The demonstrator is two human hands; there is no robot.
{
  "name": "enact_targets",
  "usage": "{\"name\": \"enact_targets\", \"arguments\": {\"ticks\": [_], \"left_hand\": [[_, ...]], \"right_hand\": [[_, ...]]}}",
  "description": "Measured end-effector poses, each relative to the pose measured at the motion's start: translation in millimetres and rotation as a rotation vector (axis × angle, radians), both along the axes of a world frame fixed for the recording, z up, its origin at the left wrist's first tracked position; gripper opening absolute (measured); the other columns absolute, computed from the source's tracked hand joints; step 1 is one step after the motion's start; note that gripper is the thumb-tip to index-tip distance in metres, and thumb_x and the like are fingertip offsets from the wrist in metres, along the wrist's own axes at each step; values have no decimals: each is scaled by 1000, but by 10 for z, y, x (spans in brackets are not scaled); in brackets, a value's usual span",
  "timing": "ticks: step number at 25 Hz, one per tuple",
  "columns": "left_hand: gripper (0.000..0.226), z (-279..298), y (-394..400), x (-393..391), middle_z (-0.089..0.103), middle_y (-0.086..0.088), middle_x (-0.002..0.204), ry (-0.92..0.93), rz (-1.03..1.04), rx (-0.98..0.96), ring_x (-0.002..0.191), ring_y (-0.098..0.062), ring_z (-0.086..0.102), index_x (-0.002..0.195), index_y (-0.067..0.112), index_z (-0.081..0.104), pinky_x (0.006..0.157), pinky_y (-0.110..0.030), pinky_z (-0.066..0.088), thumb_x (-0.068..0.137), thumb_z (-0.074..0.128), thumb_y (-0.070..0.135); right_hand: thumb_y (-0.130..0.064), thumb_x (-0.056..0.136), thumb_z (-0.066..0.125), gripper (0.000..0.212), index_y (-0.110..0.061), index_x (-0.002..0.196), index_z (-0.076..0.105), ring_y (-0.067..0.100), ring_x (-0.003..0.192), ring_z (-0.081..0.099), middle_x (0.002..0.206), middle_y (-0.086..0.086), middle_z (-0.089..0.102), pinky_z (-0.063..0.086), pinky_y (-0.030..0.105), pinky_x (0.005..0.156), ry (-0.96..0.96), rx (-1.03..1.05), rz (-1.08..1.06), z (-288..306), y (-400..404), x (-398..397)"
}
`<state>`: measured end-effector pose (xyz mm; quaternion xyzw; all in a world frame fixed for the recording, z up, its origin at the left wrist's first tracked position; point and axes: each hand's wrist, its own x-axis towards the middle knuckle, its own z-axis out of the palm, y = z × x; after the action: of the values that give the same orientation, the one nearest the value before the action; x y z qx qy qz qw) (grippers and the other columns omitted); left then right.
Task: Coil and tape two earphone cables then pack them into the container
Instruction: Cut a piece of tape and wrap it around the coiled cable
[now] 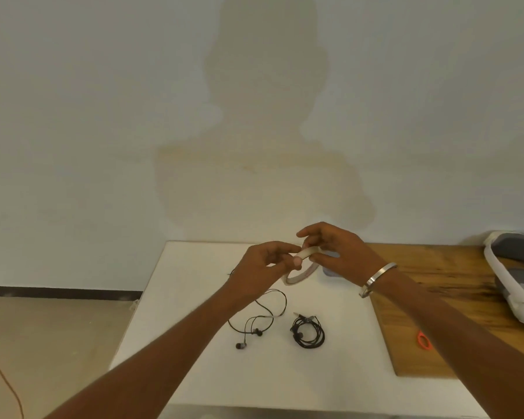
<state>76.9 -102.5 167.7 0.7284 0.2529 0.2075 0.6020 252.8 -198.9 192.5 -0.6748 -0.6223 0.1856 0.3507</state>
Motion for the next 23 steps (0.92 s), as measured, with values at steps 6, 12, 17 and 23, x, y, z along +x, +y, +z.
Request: {"name": "enact_targets", "arguments": {"ticks": [6,12,17,23], "left_hand": [[33,203,42,-251,73,0,84,-75,123,-35,83,-8,69,111,19,71,84,-25,49,79,78,16],[34,298,20,-361,75,1,83,-134,191,5,88,-11,70,109,28,69,89,-28,50,78,79,18],[35,258,14,-423,74,4,79,-141,223,20,85,-11,70,108,27,68,87,-26,48,77,81,18],[55,230,26,-456,61,11,112,-54,132,-29,93,-8,67,123,35,59,83,-31,56,76,81,17]], "right_hand": [[-24,88,59,21,-31,107,59,-8,99,57,103,-23,60,44,8,87,-54,122,-26,193,106,-294],[-16,83,67,7,-17,90,68,8,84,62,88,-6,64,54,22,77,-74,290,-165,219,215,-570],[-11,83,66,1,-12,83,65,13,79,61,83,0,63,54,23,73,-57,309,-200,198,260,-668],[-11,85,63,4,-13,82,64,5,72,56,81,-1,62,42,6,65,-133,209,-196,114,240,-690]]}}
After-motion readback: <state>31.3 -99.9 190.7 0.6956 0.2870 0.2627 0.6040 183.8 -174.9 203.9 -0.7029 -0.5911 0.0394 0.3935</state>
